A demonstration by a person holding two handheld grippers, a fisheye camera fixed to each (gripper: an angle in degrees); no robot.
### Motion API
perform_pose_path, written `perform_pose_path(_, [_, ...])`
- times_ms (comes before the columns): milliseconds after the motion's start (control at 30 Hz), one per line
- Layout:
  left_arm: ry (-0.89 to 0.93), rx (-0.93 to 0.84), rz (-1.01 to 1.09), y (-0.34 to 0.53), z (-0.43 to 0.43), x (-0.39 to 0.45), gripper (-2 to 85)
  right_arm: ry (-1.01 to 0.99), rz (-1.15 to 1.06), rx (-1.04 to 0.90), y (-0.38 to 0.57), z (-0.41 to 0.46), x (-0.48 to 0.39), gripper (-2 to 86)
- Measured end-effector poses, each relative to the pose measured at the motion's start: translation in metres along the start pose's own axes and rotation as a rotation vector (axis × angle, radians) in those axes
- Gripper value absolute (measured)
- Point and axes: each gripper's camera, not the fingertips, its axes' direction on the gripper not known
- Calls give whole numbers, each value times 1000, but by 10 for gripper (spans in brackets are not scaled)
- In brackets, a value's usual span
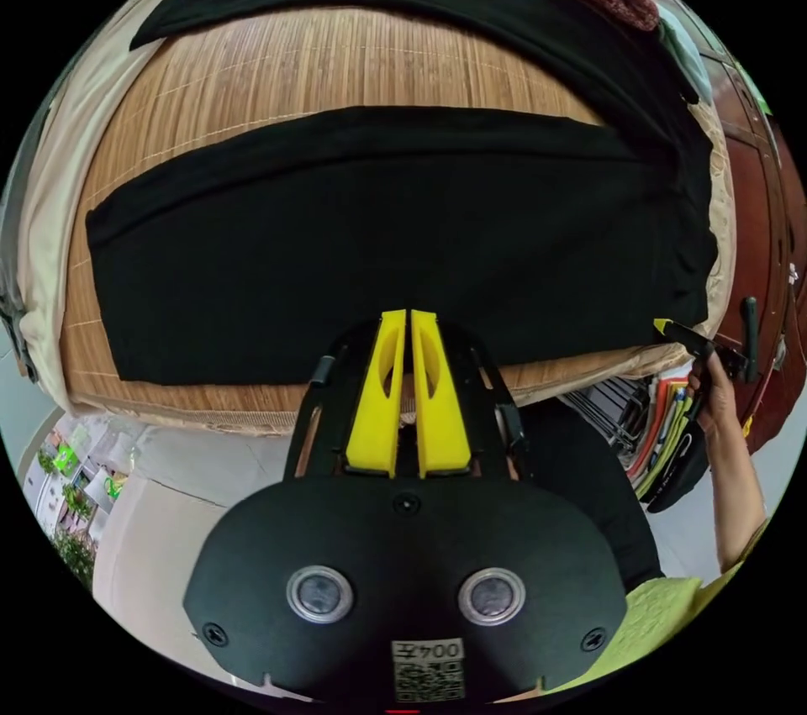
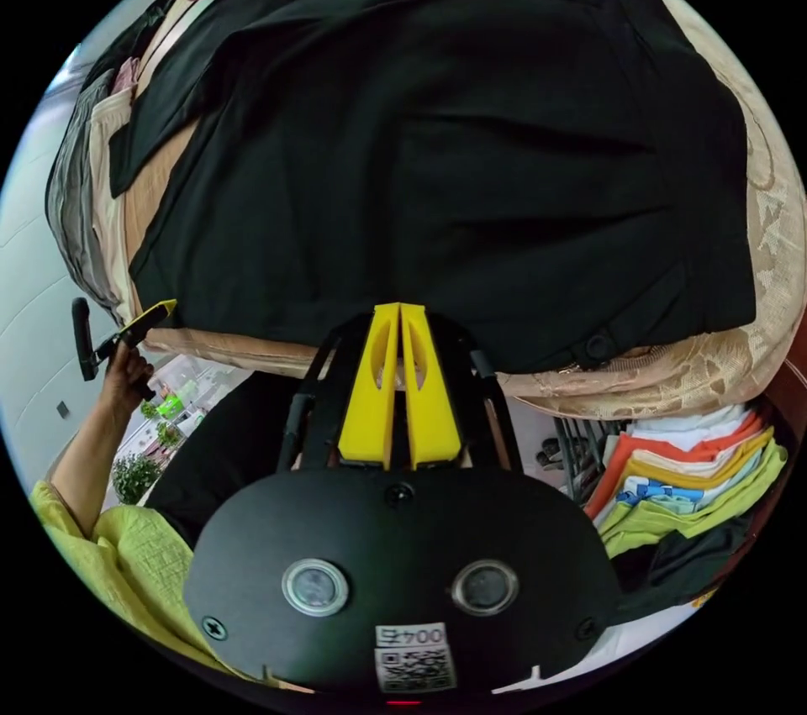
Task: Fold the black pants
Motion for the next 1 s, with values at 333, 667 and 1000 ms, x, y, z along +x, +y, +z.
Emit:
perform_pose_path(333, [-4, -40, -63, -14, 31, 28, 12, 245, -159, 102, 22, 22, -21, -5])
perform_pose_path(667, [-93, -89, -31, -27, 58, 64, 11, 407, -174, 135, 35, 42, -26, -4])
perform_pose_path(1000, [-135, -119, -7, -29, 76, 80, 11, 242, -47, 185, 52, 36, 23, -7])
